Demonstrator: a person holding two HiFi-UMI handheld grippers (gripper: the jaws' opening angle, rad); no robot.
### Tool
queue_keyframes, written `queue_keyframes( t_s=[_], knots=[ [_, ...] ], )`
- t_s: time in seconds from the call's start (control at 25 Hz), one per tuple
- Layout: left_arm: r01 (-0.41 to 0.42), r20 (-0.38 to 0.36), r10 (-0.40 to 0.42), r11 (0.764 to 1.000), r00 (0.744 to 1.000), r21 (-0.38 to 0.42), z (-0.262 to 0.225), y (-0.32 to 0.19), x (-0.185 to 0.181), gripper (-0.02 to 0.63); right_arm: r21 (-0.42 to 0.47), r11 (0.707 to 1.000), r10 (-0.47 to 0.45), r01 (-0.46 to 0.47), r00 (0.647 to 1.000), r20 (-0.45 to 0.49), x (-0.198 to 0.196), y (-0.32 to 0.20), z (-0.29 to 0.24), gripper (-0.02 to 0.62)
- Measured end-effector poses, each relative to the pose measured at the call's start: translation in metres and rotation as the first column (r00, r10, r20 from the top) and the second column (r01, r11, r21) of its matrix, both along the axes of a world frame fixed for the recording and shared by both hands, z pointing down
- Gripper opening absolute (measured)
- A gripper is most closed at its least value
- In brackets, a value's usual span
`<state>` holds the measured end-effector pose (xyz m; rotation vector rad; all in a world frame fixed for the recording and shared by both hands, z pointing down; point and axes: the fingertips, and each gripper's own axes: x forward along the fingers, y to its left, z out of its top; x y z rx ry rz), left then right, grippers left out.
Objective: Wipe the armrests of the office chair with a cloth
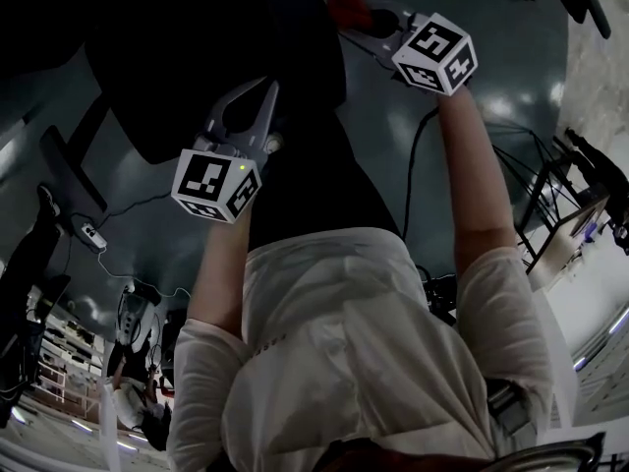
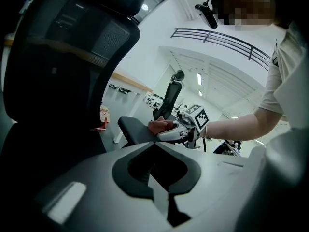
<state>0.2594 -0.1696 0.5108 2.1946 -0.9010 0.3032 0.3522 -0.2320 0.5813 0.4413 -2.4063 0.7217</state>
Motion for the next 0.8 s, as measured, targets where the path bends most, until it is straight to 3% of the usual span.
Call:
queue_keyframes(
  t_s=[0.4,0.8],
  knots=[
    [-0.042,-0.002,0.042,0.999,0.999,0.019,-0.002,0.045,-0.018,0.017,0.013,0.991,0.132,-0.131,0.991,-0.019,0.007,0.062,0.001,0.051],
    [-0.043,-0.001,0.043,0.998,0.999,0.048,-0.006,0.1,-0.035,0.017,0.08,0.933,0.358,-0.352,0.93,-0.079,0.017,0.12,-0.003,0.051]
  ],
)
